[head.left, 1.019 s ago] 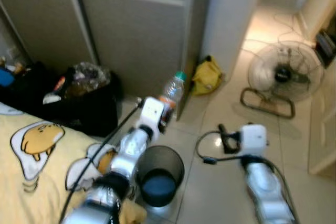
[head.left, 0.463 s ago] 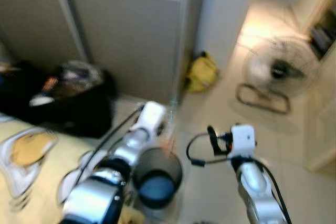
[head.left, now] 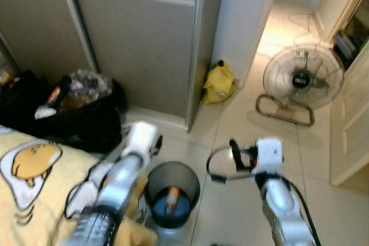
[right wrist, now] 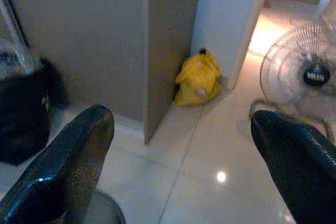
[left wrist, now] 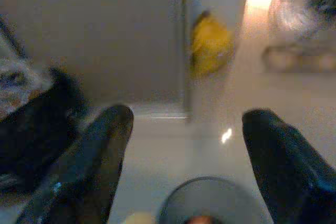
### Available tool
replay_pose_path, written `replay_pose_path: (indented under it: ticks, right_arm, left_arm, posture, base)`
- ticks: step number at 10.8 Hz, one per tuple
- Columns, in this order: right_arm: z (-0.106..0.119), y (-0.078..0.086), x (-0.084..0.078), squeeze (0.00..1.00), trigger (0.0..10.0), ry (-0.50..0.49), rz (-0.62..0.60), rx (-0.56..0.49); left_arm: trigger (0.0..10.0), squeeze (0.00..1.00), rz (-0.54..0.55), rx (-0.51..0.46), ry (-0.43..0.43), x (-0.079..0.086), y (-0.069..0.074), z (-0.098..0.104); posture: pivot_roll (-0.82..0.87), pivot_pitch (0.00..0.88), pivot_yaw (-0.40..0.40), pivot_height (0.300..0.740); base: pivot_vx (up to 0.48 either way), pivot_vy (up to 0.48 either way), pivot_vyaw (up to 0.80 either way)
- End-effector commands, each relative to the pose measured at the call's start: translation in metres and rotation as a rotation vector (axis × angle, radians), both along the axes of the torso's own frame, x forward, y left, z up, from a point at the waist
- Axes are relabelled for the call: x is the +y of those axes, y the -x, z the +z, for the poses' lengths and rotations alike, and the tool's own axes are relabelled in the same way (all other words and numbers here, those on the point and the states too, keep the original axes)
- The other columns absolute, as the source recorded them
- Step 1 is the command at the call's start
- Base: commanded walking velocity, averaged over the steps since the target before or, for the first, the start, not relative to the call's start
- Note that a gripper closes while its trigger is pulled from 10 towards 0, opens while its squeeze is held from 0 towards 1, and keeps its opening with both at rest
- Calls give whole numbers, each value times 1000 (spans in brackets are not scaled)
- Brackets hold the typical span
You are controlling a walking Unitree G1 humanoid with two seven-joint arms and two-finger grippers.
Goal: Clean up the room
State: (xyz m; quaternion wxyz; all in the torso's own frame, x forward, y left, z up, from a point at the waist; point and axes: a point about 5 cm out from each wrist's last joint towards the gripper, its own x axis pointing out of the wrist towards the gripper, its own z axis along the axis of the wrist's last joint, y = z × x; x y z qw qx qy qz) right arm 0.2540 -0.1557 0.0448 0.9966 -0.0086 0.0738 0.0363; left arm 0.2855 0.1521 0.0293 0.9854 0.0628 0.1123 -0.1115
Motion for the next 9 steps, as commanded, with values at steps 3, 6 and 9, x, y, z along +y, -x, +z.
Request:
replay_pose_path:
  ticks: [3, 6, 9]
  right_arm:
    - [12, -20, -3, 0, 10000, -26, 6, -40]
    - [15, -34, 9, 0, 10000, -82, 51, -43]
    - [12, -34, 5, 0, 10000, -116, 42, -27]
  left_arm:
    - [10000, 0, 31, -244, 97, 15, 6, 46]
    - [10000, 1000, 109, -180, 107, 17, 2, 48]
    - [10000, 0, 119, -198, 146, 3, -9, 62]
  posture:
    - [121, 0, -45, 740]
    - [149, 0, -61, 740]
    - [136, 0, -47, 740]
  base:
    - [0, -307, 640]
    - [0, 0, 608]
    - [0, 0, 579]
